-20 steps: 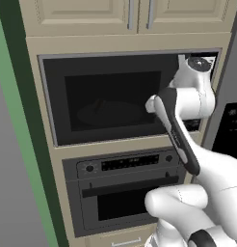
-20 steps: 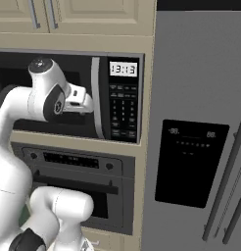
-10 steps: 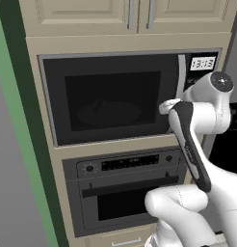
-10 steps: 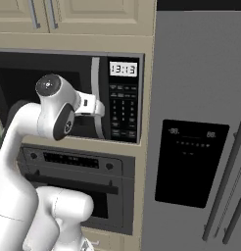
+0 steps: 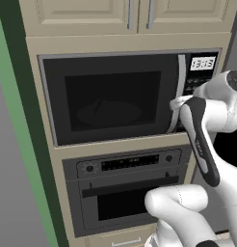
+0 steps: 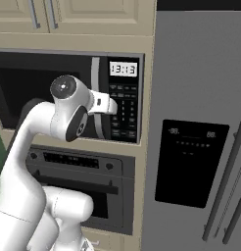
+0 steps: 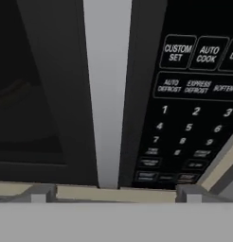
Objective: Open the microwave door.
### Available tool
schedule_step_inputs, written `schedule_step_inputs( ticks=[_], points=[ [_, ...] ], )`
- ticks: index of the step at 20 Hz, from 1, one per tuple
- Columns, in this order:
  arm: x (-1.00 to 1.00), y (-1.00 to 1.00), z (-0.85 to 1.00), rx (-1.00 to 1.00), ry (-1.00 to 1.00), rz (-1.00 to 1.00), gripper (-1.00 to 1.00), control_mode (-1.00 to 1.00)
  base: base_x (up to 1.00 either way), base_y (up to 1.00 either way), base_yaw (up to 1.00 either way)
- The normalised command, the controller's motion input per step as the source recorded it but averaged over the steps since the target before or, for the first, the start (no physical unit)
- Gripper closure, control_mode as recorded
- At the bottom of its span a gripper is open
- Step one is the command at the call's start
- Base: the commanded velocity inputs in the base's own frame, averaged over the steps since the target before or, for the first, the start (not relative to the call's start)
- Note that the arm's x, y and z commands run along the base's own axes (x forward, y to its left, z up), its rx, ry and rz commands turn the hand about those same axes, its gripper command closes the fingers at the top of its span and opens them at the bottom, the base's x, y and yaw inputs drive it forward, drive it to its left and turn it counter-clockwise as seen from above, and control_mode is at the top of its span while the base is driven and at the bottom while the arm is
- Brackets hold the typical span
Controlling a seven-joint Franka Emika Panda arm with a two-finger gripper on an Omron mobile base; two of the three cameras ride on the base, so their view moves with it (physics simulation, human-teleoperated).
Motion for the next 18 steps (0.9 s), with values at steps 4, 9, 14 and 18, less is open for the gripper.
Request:
schedule_step_inputs(
  ticks=[4,9,14,18],
  points=[
    [0.17,-0.02,0.00,0.00,-0.18,0.00,-1.00,-1.00,0.00,0.00,0.00],
    [0.40,0.06,0.00,0.00,-0.07,0.00,-1.00,-1.00,0.00,0.00,0.00],
    [0.53,0.06,0.00,0.00,0.00,0.00,-1.00,-1.00,0.00,0.00,0.00],
    [0.47,-0.01,-0.09,0.00,0.00,0.00,-1.00,-1.00,0.00,0.00,0.00]
  ],
)
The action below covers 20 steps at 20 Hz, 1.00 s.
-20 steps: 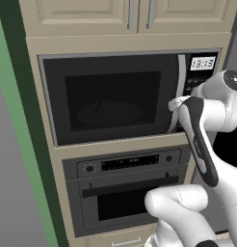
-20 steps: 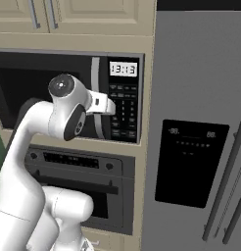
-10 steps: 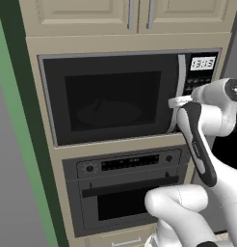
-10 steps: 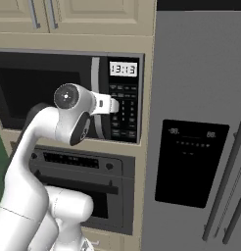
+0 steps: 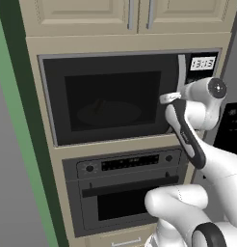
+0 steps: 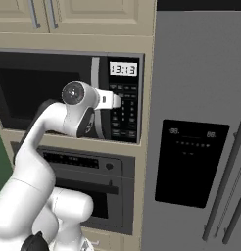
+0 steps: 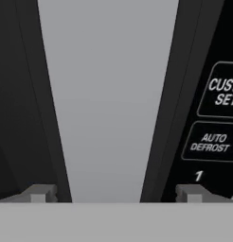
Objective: Open the microwave door.
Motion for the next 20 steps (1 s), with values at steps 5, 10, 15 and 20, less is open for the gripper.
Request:
schedule_step_inputs(
  ticks=[5,10,15,20],
  points=[
    [0.66,-0.01,-0.43,0.00,-0.06,0.00,-1.00,-1.00,0.00,0.00,0.00],
    [0.72,-0.01,-0.43,0.00,-0.05,0.00,1.00,-1.00,0.00,0.00,0.00],
    [-0.10,-0.08,-0.07,0.00,0.01,0.05,1.00,-1.00,0.00,0.00,0.00],
    [-0.98,-0.37,0.00,0.00,0.08,0.08,1.00,-1.00,0.00,0.00,0.00]
  ],
)
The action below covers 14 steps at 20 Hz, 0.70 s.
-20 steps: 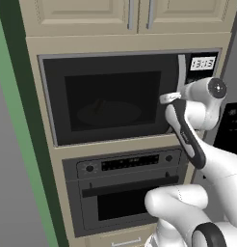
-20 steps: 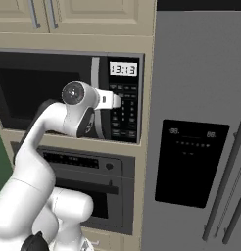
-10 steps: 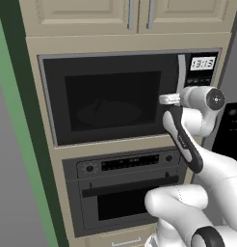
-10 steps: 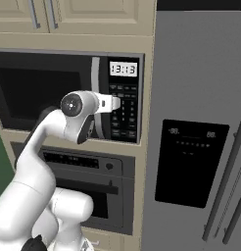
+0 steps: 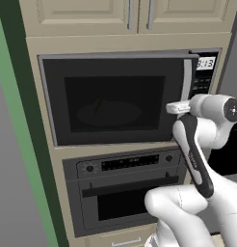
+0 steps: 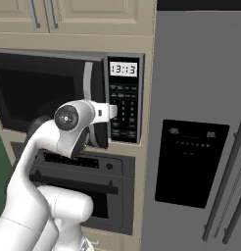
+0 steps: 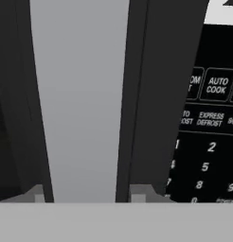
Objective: Open the microwave door.
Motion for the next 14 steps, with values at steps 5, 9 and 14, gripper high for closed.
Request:
schedule_step_inputs(
  ticks=[5,9,14],
  points=[
    [-1.00,-0.19,-0.02,0.00,0.05,0.15,1.00,-1.00,0.00,0.00,0.00],
    [-1.00,-0.03,0.00,0.00,0.04,0.22,1.00,-1.00,0.00,0.00,0.00],
    [-0.83,-0.12,0.02,0.00,0.02,0.19,-1.00,-1.00,0.00,0.00,0.00]
  ],
)
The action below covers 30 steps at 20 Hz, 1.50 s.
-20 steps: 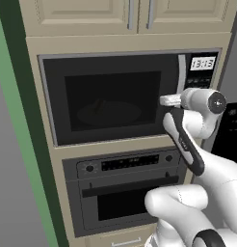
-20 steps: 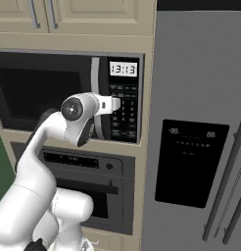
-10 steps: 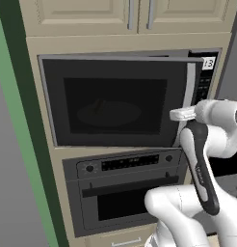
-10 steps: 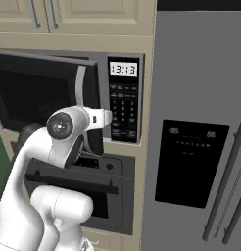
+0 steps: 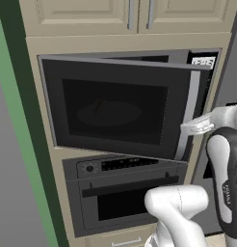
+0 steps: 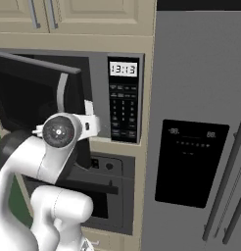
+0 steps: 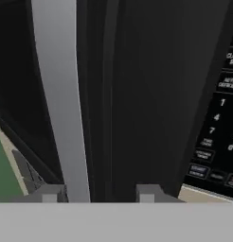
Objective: Open the microwave door.
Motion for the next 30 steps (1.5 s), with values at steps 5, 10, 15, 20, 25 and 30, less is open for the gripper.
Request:
schedule_step_inputs(
  ticks=[5,10,15,20,25,30],
  points=[
    [-0.94,-0.54,0.16,0.00,-0.18,0.03,-1.00,-1.00,0.00,0.00,0.00],
    [-0.33,-0.37,0.02,-0.09,-0.35,0.01,-1.00,-1.00,0.00,0.00,0.00],
    [0.09,-0.11,-0.03,-0.35,-0.39,0.12,-1.00,-1.00,0.00,0.00,0.00],
    [0.09,-0.29,-0.09,-0.43,-0.24,0.17,-1.00,-1.00,0.00,0.00,0.00],
    [0.51,0.01,-0.42,-0.43,-0.14,0.17,-1.00,-1.00,0.00,0.00,0.00],
    [0.64,0.01,-0.39,-0.26,-0.11,0.16,-1.00,-1.00,0.00,0.00,0.00]
  ],
)
